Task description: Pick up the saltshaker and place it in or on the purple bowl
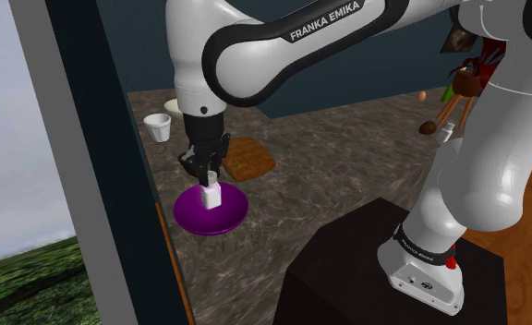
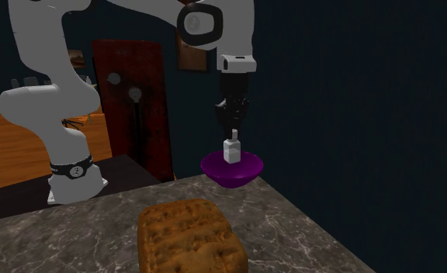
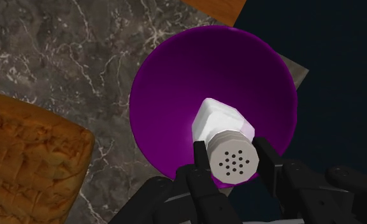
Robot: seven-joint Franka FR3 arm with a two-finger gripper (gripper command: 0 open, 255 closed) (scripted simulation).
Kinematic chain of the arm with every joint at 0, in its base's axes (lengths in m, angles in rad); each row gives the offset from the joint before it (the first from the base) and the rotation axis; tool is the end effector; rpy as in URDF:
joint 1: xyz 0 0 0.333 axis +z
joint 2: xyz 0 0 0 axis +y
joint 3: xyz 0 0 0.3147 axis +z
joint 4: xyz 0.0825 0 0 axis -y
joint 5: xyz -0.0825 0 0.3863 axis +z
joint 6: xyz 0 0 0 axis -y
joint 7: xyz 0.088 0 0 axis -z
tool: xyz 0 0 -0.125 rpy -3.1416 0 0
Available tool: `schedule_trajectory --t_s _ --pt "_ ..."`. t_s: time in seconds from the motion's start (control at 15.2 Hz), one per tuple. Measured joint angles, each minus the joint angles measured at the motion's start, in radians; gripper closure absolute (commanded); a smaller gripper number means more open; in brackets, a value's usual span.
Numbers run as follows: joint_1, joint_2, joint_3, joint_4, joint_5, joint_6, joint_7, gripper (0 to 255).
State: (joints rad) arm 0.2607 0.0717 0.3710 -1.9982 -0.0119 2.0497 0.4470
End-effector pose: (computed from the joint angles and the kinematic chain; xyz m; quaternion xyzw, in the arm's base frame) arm 0.4608 0.3332 0.4045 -0.9955 -0.0947 0.0105 0.0027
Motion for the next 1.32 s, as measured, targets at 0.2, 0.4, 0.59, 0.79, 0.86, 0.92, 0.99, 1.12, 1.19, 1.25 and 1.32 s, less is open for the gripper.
schedule_trajectory --t_s 0.2,0.4,0.59,0.79,0.86,0.92,0.99,1.12,1.19,1.25,1.32 --pt "0.0 0.0 0.0 0.0 0.0 0.0 0.0 0" --pt "0.0 0.0 0.0 0.0 0.0 0.0 0.0 0" --pt "0.0 0.0 0.0 0.0 0.0 0.0 0.0 0" --pt "-0.001 -0.015 0.0 0.055 0.006 -0.067 -0.003 0" --pt "-0.002 -0.03 0.0 0.064 0.012 -0.091 -0.006 0" --pt "-0.002 -0.03 0.0 0.078 0.012 -0.105 -0.008 0" --pt "-0.003 -0.031 0.0 0.085 0.013 -0.113 -0.008 0" --pt "-0.003 -0.033 -0.001 0.088 0.013 -0.119 -0.009 0" --pt "-0.003 -0.033 -0.001 0.09 0.014 -0.12 -0.01 0" --pt "-0.003 -0.033 -0.001 0.09 0.013 -0.121 -0.01 0" --pt "-0.003 -0.034 -0.001 0.09 0.014 -0.122 -0.01 0"
